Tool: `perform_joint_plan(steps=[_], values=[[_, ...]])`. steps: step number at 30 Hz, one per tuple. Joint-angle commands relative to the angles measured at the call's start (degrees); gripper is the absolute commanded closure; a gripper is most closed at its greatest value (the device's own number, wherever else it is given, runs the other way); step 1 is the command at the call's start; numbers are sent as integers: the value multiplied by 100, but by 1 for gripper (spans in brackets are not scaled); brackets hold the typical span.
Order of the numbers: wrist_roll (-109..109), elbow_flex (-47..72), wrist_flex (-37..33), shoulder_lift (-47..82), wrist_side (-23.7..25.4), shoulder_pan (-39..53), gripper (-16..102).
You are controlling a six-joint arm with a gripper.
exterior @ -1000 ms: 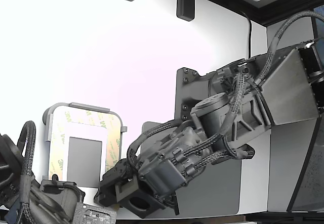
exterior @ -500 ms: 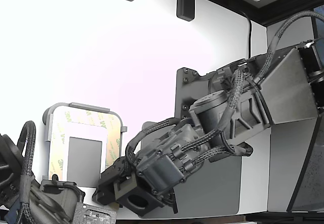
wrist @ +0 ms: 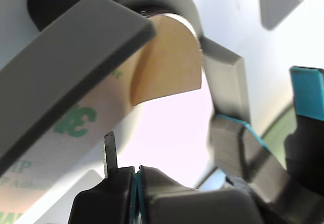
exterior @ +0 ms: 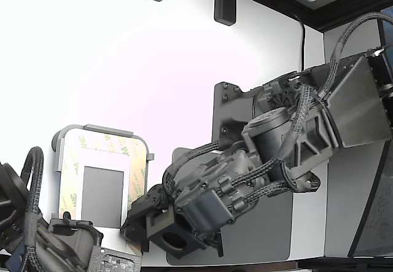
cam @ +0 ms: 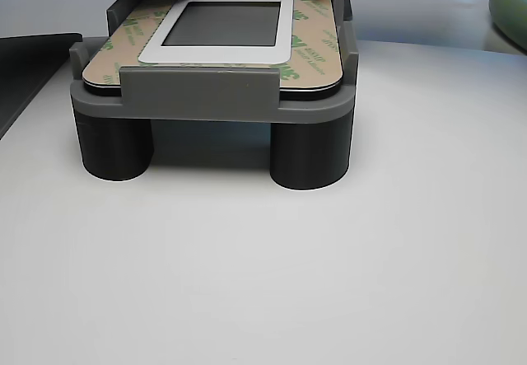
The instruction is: Peel off protective film from adhesive tape.
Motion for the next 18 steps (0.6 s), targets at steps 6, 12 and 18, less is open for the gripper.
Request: perform_joint_plan(steps=[6, 12, 18], values=[[431, -316, 633, 879, 246, -79, -14], [1644, 114, 1371, 2303, 853, 105, -13], [3023, 835, 1767, 3788, 1169, 105, -10]])
